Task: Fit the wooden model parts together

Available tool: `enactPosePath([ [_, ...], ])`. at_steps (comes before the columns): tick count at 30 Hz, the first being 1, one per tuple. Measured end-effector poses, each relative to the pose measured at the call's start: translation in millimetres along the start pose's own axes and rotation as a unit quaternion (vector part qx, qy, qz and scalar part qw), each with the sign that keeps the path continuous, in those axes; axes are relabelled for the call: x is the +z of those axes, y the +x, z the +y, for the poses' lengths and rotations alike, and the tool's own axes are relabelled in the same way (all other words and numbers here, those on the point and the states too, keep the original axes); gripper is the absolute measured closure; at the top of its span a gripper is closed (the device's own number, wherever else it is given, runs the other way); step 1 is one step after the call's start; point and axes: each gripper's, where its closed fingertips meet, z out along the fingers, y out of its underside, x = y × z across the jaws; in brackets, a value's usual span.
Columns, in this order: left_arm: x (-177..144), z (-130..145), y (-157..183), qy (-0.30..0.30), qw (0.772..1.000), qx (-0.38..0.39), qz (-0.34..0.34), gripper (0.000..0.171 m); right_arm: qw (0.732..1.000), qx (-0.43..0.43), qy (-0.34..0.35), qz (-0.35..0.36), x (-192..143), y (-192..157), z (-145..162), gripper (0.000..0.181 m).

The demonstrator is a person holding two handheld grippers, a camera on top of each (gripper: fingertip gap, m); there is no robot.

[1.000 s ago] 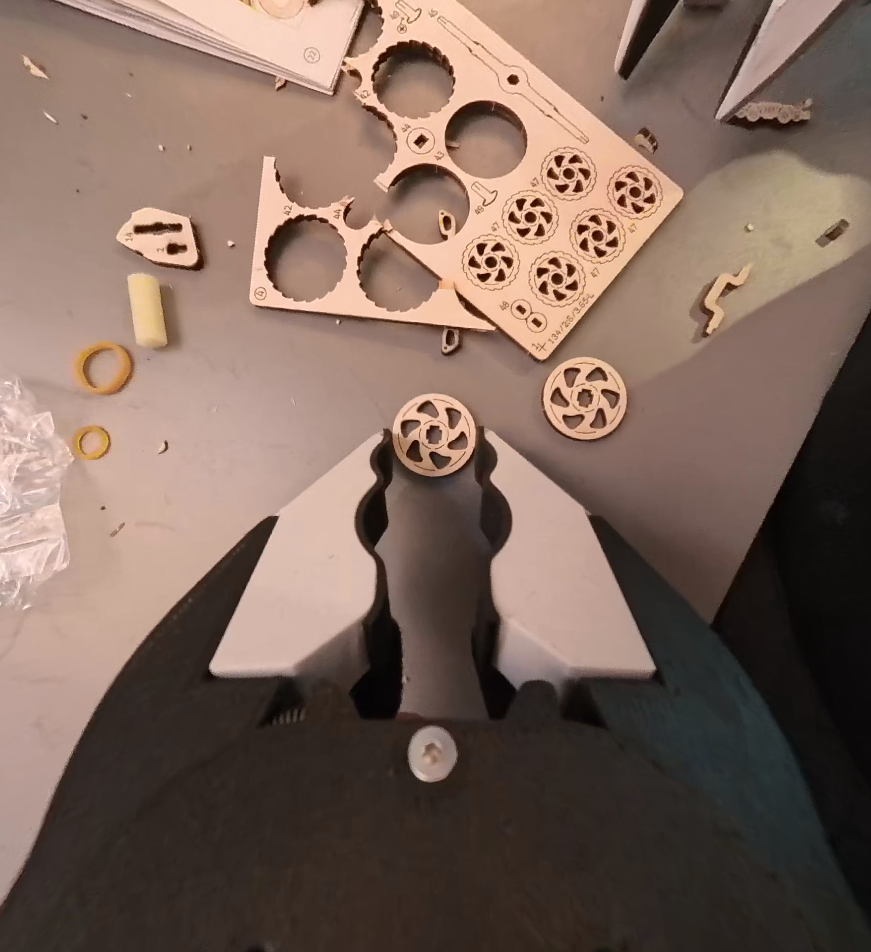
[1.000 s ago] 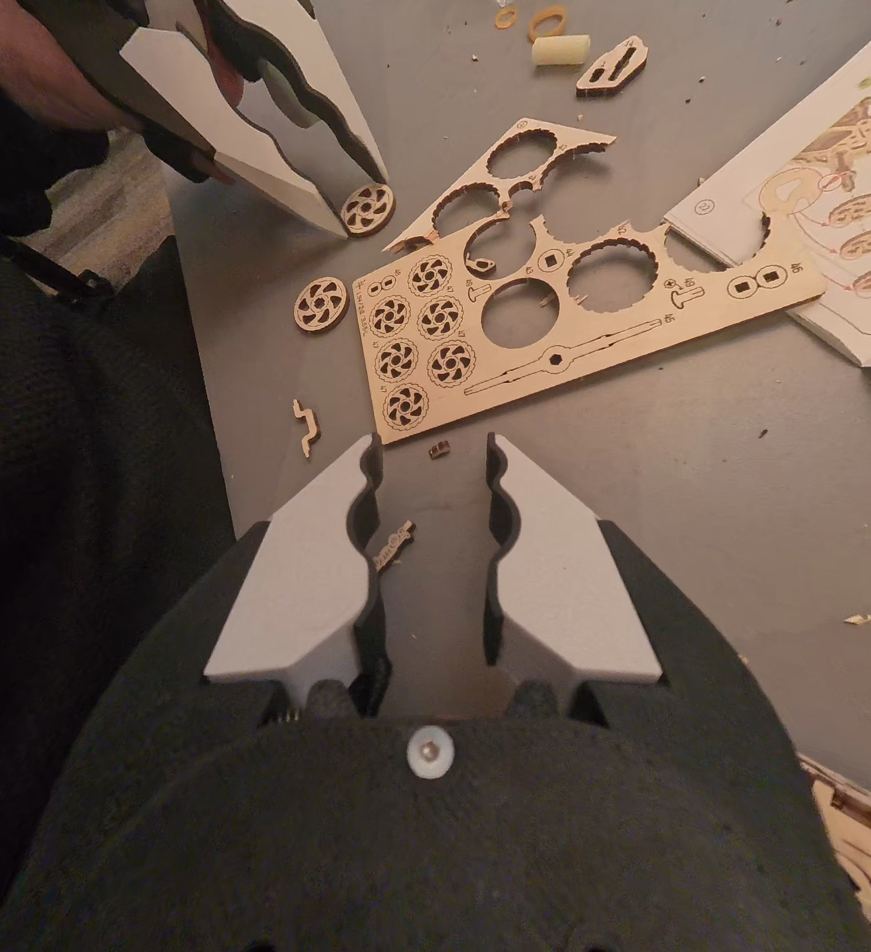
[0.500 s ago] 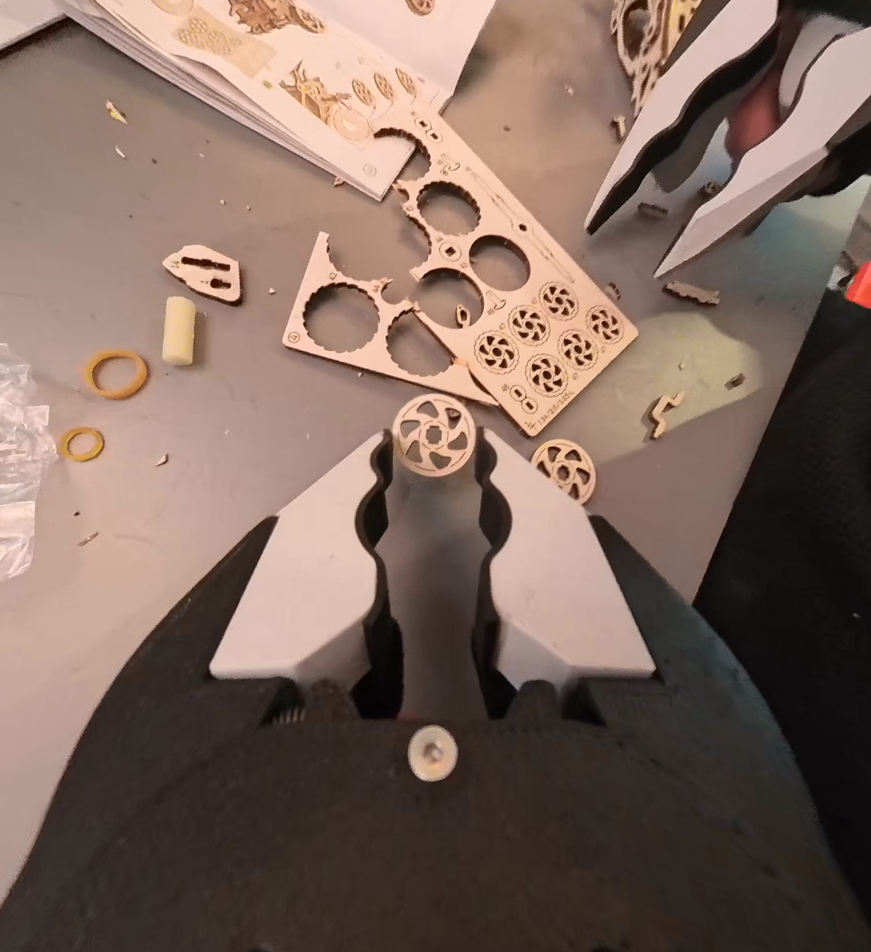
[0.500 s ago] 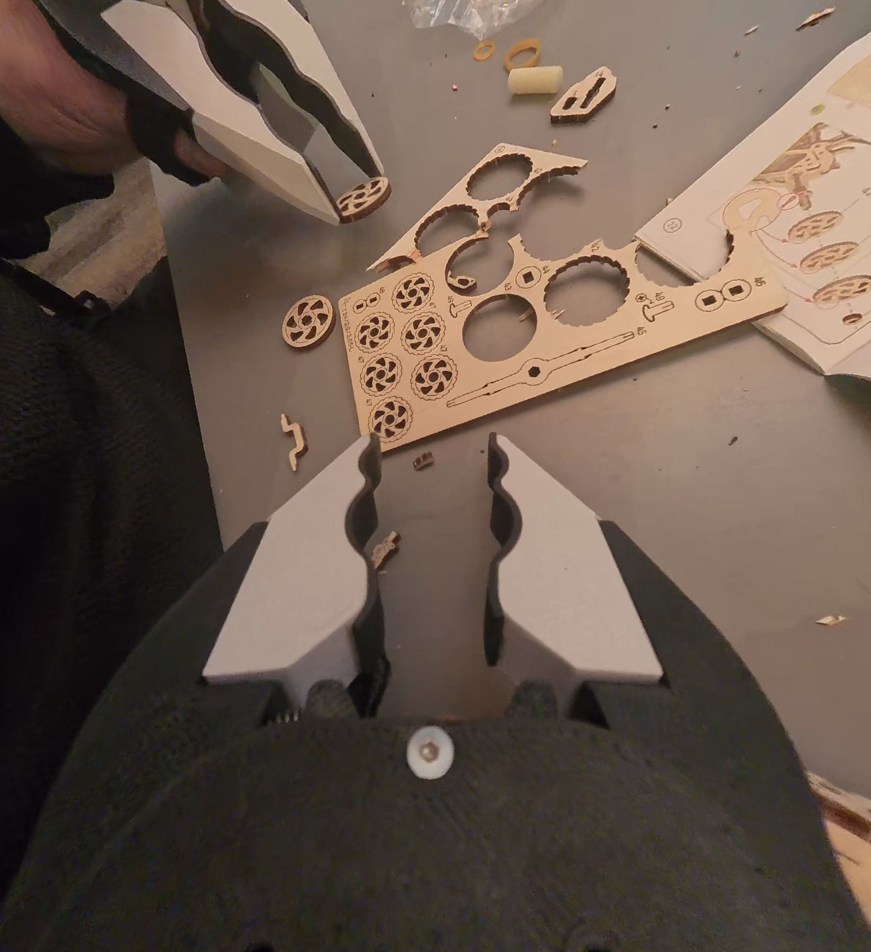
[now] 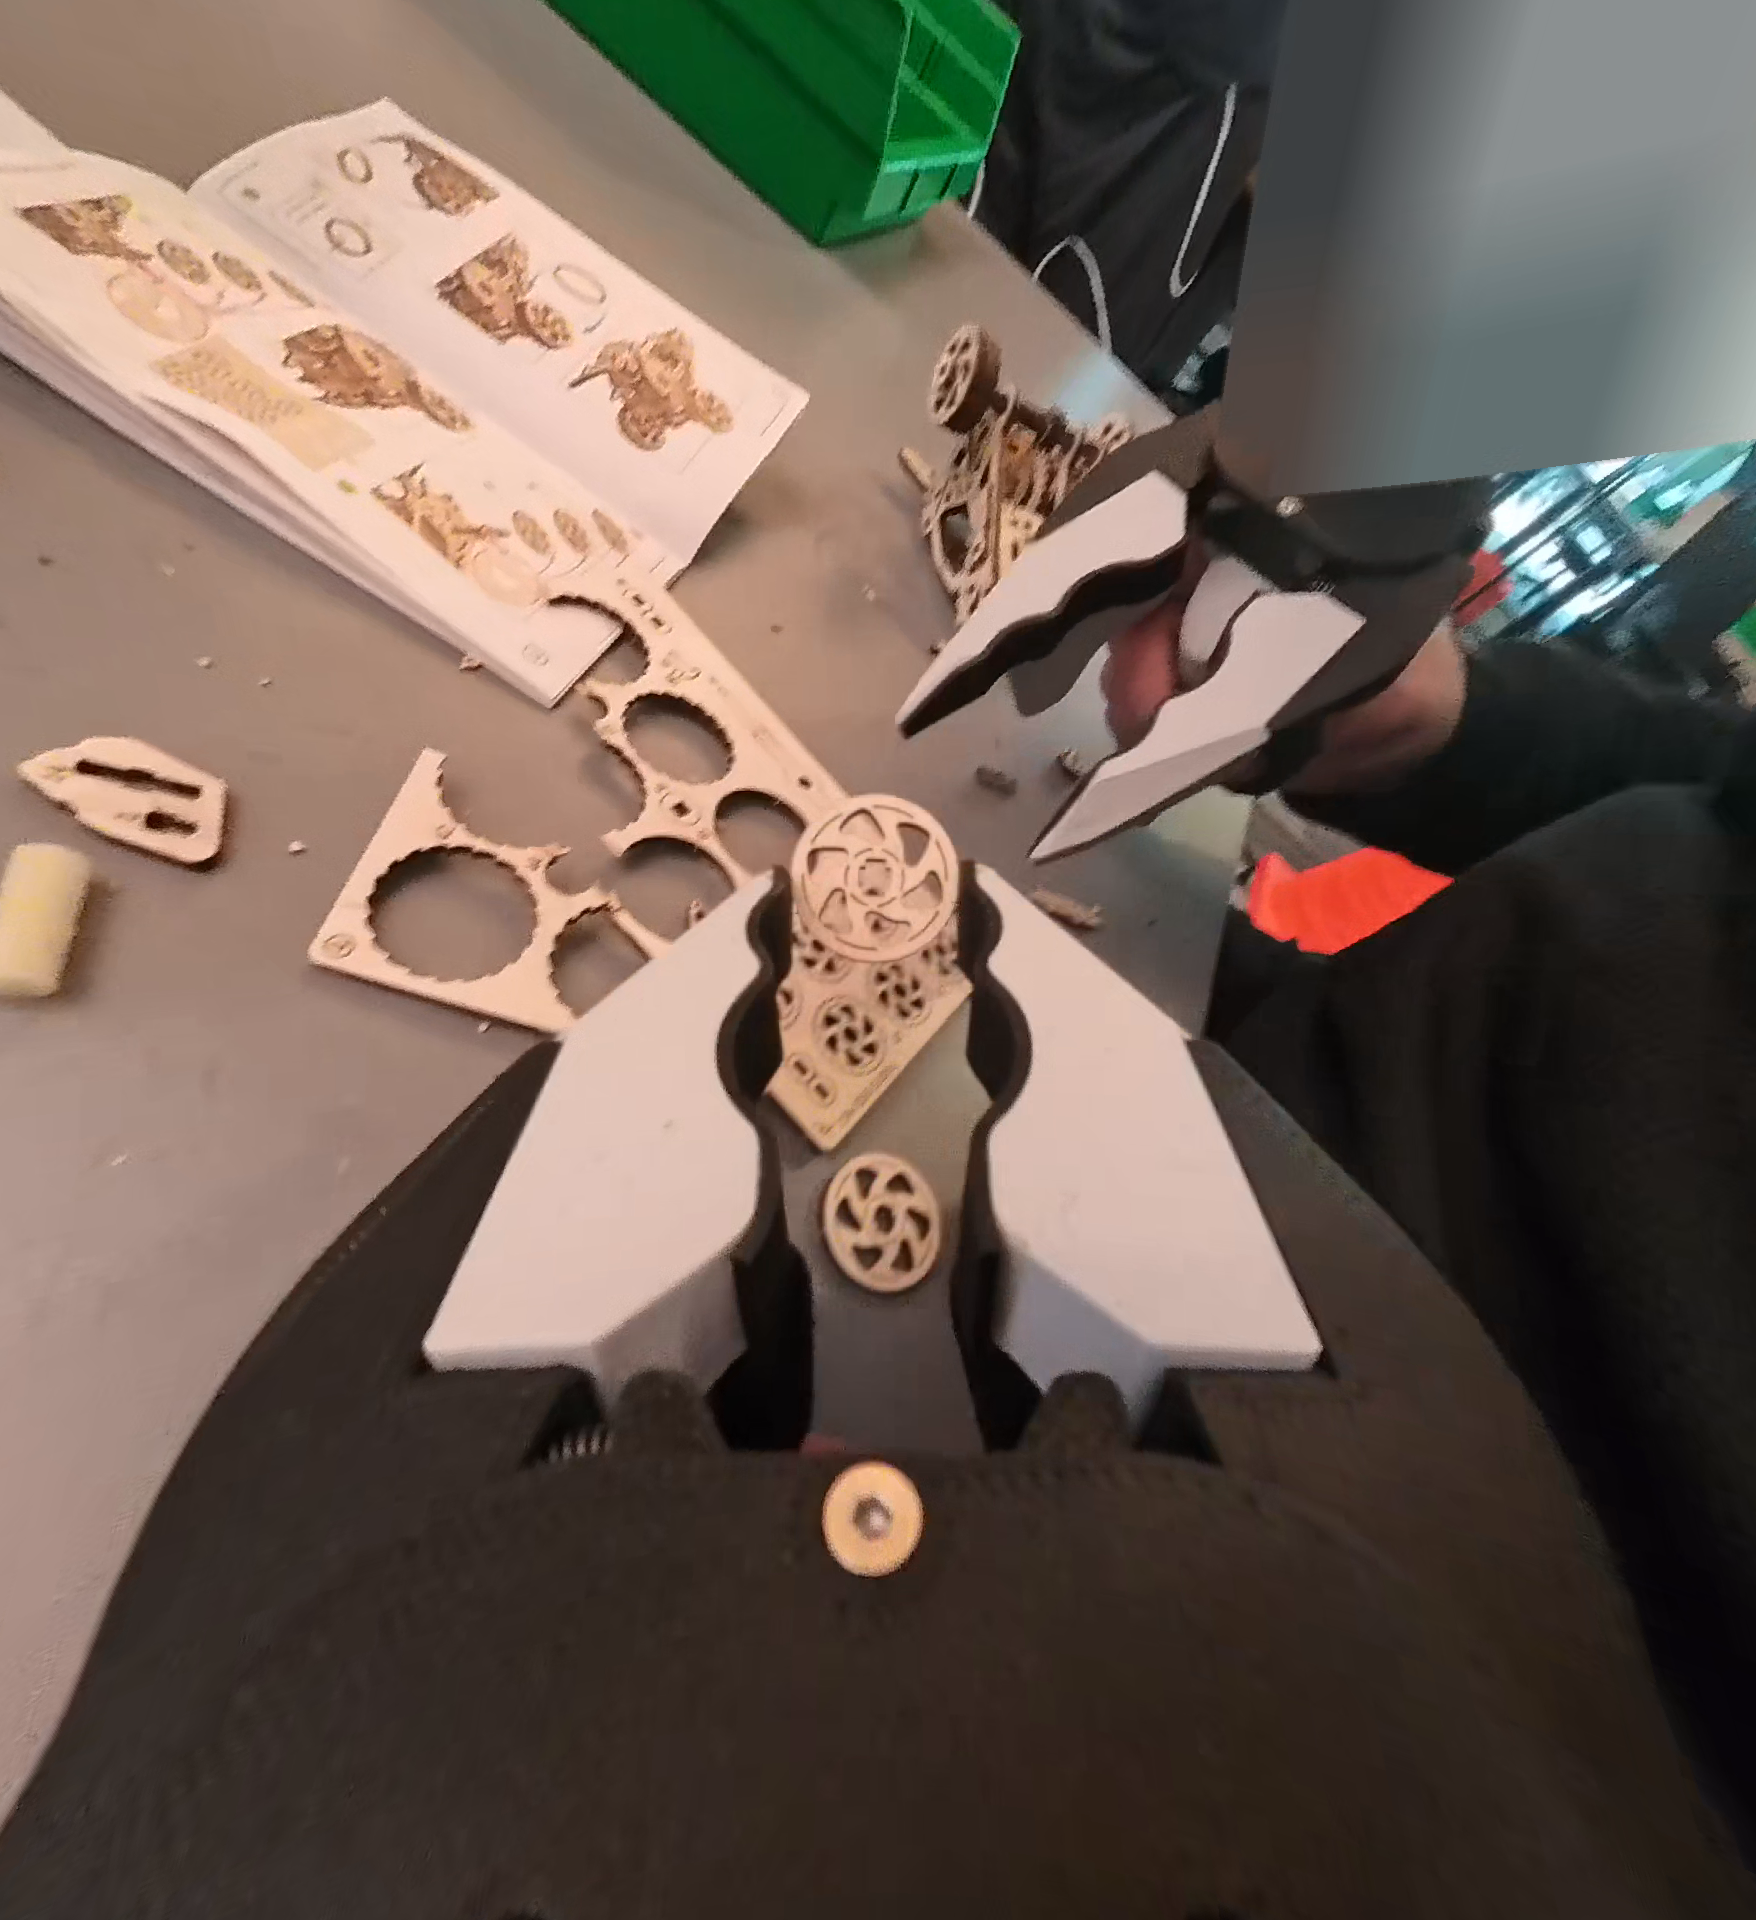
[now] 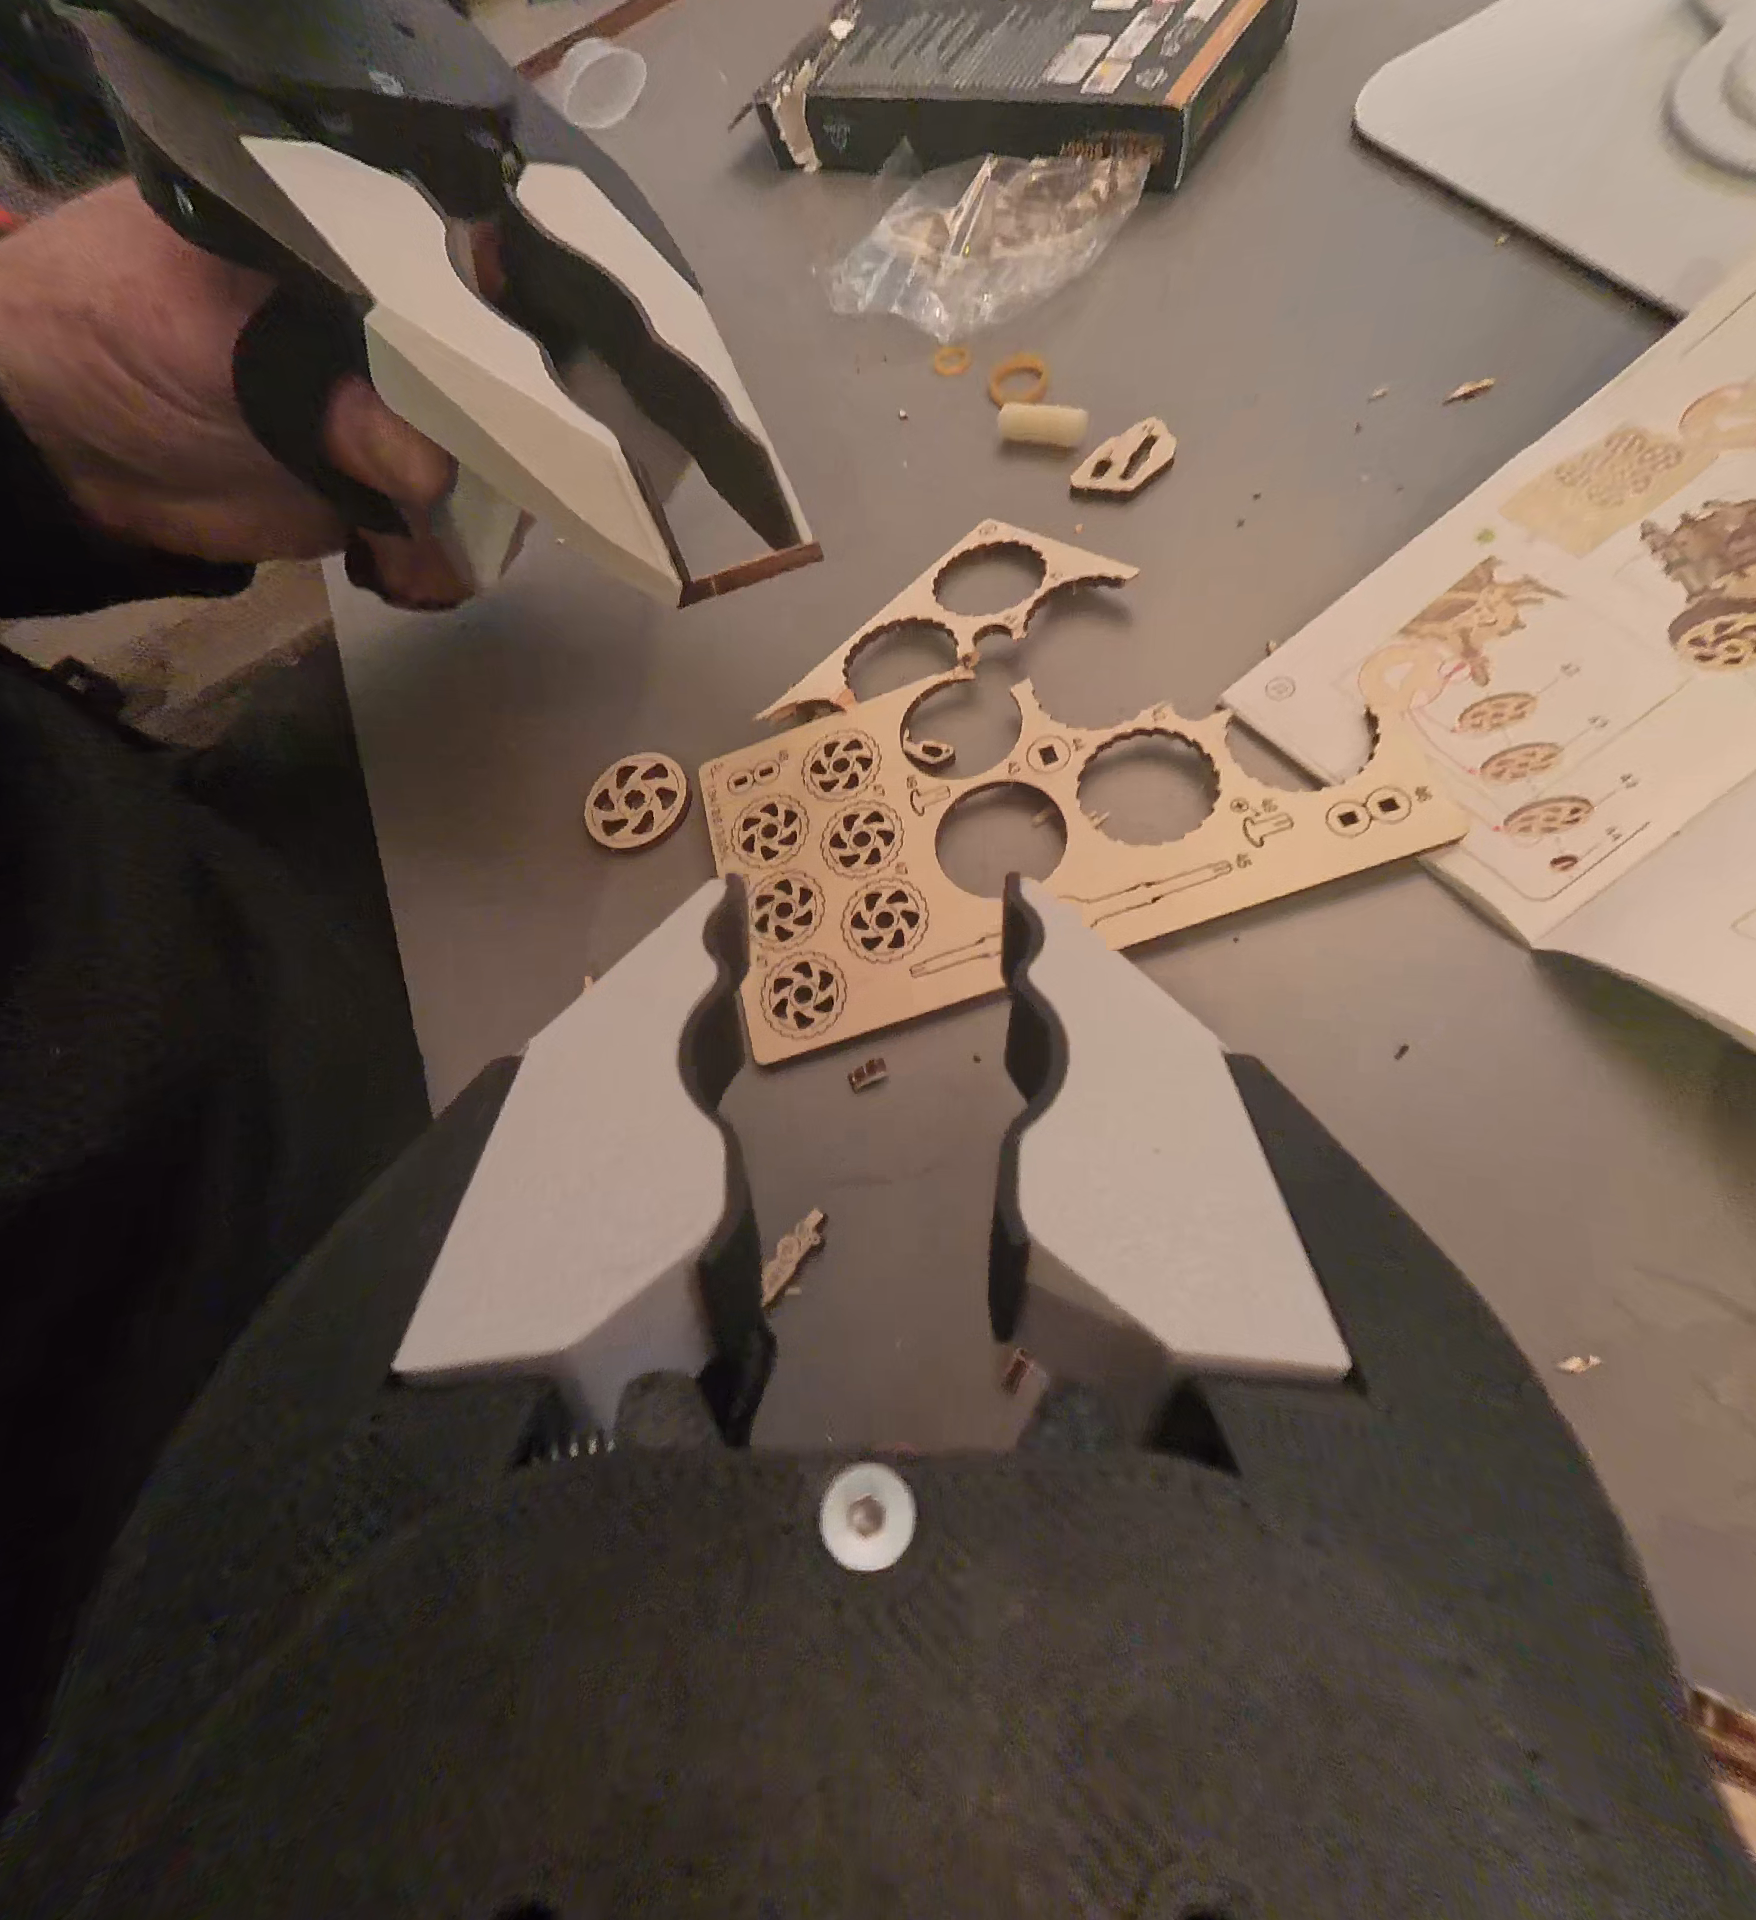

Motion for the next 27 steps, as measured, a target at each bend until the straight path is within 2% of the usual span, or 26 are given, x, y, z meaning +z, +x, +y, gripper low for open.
enactPosePath([
  [6,9,-24,9,0.064,0.993,-0.065,0.070,0.143,0.999,-0.009,0.024,0.021,0,3,-19,0.129],
  [10,14,-33,18,0.084,0.988,-0.085,0.099,0.143,0.998,-0.011,0.050,0.039,2,2,-35,0.125],
  [17,10,-46,23,0.142,0.964,-0.159,0.162,0.142,0.995,-0.056,0.066,0.053,14,-13,-52,0.123],
  [20,10,-47,25,0.148,0.956,-0.177,0.181,0.143,0.994,-0.062,0.072,0.052,15,-16,-54,0.126],
  [27,16,-42,38,0.136,0.939,-0.212,0.233,0.143,0.991,-0.080,0.097,0.056,7,-20,-63,0.147],
])
